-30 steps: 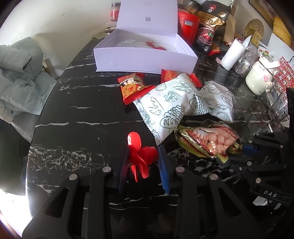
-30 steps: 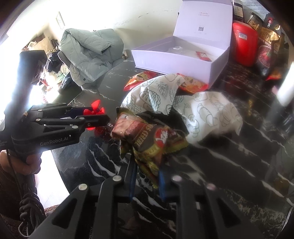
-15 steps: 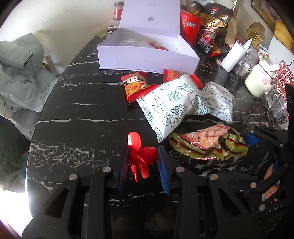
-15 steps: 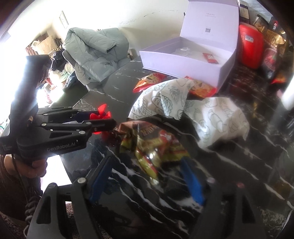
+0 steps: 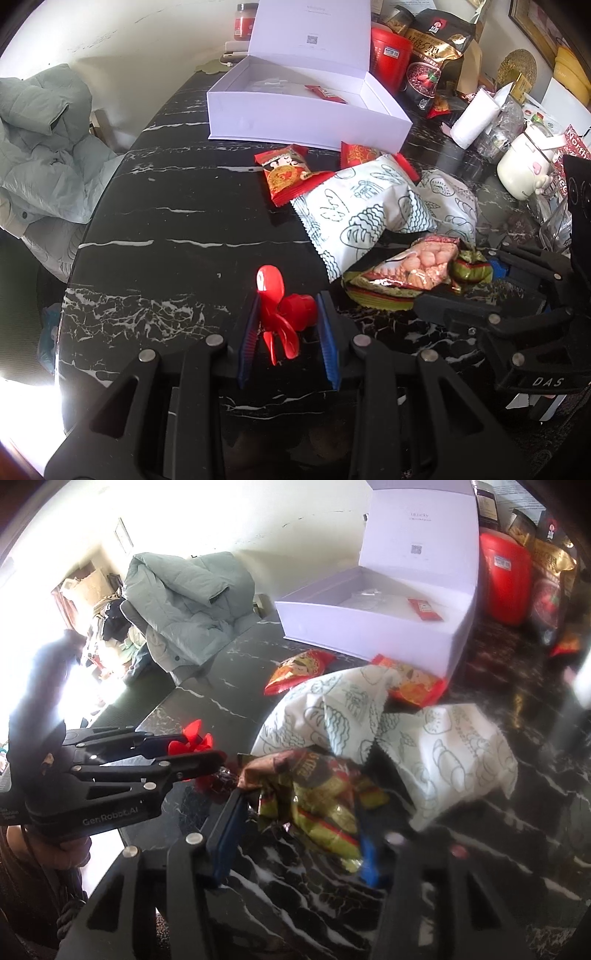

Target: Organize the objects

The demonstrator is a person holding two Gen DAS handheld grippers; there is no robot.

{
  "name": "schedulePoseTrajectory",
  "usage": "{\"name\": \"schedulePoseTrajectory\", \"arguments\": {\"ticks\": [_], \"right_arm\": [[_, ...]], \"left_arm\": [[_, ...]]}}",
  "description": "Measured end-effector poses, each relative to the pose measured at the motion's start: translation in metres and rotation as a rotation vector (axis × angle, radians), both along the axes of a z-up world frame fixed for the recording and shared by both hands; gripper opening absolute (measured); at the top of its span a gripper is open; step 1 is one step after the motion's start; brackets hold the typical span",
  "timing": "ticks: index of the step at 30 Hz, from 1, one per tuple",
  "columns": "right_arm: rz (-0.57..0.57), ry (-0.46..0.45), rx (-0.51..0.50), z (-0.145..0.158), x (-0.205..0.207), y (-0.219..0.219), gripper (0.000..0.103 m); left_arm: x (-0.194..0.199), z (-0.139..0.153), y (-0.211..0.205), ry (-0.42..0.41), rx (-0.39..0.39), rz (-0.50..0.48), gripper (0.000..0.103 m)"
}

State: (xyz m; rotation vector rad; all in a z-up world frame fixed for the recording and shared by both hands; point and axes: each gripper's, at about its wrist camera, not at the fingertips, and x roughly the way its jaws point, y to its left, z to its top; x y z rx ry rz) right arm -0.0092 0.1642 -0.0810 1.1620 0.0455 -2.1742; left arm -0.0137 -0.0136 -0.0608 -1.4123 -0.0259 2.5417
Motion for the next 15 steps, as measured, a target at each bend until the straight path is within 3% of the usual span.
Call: {"name": "schedulePoseTrajectory", "arguments": {"ticks": [15], "right_arm": [[0.008,0.014,-0.018,0.013,0.017,0.015,0.046]], "left_arm": [[0.010,0.017,0.013,0.018,-0.026,-0.018,0.029]]}}
